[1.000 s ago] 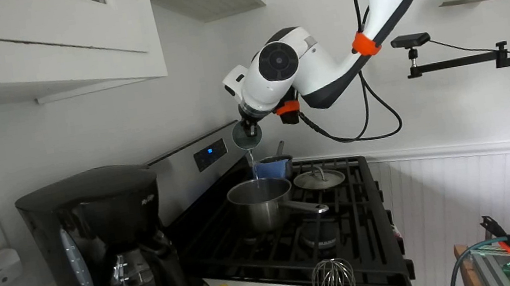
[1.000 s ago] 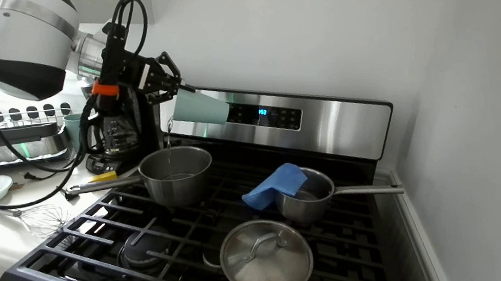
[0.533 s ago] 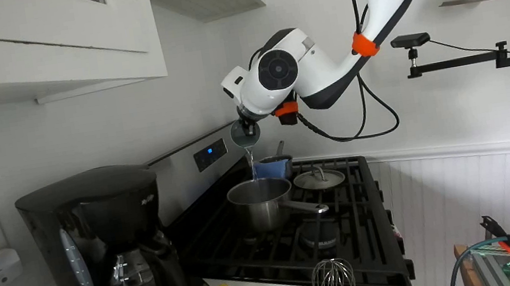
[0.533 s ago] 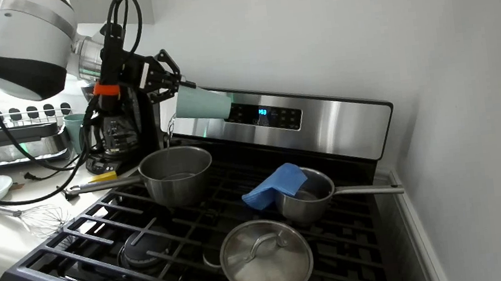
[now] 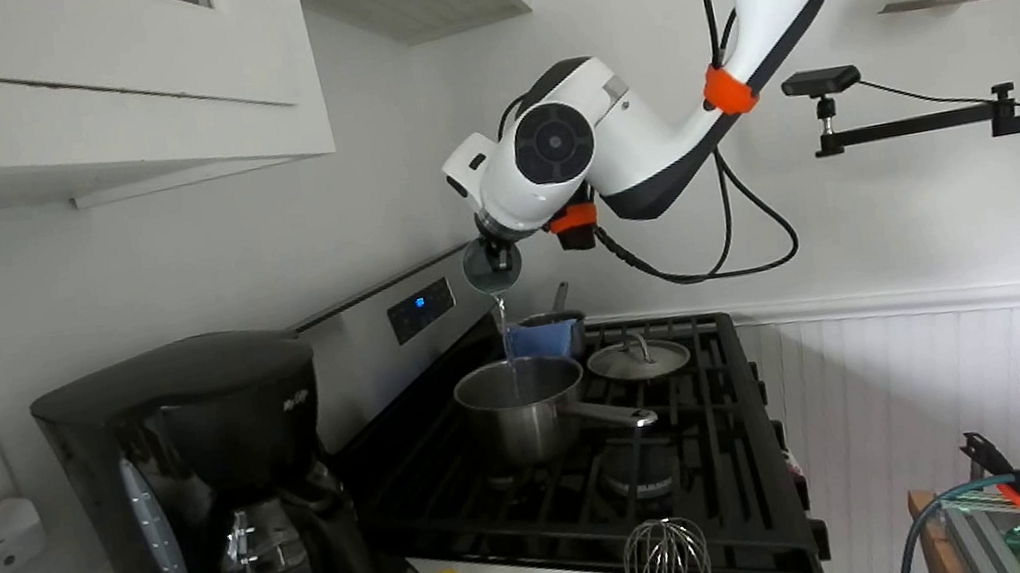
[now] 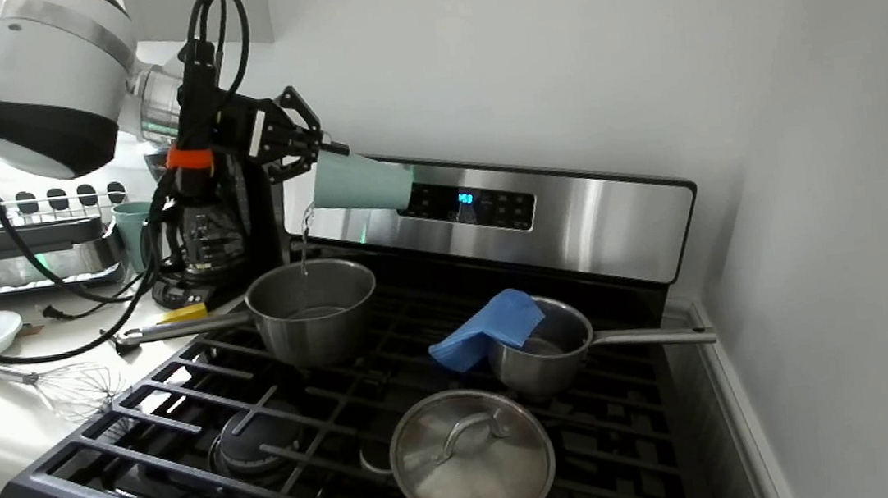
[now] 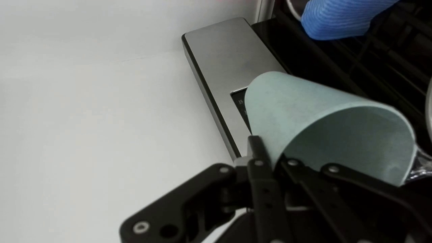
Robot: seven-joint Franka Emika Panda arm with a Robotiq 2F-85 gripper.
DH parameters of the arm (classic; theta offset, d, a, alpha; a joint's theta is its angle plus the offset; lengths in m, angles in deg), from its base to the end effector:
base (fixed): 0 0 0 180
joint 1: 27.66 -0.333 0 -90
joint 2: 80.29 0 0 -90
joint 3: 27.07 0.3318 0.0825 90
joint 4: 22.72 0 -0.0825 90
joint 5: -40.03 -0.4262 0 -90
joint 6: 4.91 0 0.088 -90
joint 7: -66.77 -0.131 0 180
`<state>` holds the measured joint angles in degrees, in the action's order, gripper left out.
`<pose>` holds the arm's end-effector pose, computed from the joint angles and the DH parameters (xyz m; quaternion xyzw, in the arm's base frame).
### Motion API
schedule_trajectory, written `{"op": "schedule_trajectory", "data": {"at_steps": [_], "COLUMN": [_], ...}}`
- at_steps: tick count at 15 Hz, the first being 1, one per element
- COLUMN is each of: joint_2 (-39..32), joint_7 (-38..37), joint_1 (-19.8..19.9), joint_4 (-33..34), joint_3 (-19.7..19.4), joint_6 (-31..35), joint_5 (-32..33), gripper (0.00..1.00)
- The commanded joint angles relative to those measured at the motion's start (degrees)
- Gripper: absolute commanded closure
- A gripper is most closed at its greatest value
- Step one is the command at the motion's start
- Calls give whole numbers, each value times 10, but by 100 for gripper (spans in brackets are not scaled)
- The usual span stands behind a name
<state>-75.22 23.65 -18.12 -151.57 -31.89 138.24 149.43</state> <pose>0.5652 -0.1531 0.4168 0.7712 0.2172 0.2428 0.5470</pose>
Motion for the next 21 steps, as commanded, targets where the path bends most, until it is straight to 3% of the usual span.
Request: {"op": "schedule_trajectory", "data": {"at_steps": [1,5,12,17,21], "joint_2": [0,-2,-3,5,23], "joint_7": [5,38,140,252,376], "joint_1": [-12,-10,-7,-6,-13], "joint_4": [1,3,10,17,19], "joint_3": [-16,-25,-32,-37,-38], "joint_6": [-6,9,28,35,28], "joint_5": [-6,-68,-266,-442,-628], "gripper": [99,99,99,99,99]}}
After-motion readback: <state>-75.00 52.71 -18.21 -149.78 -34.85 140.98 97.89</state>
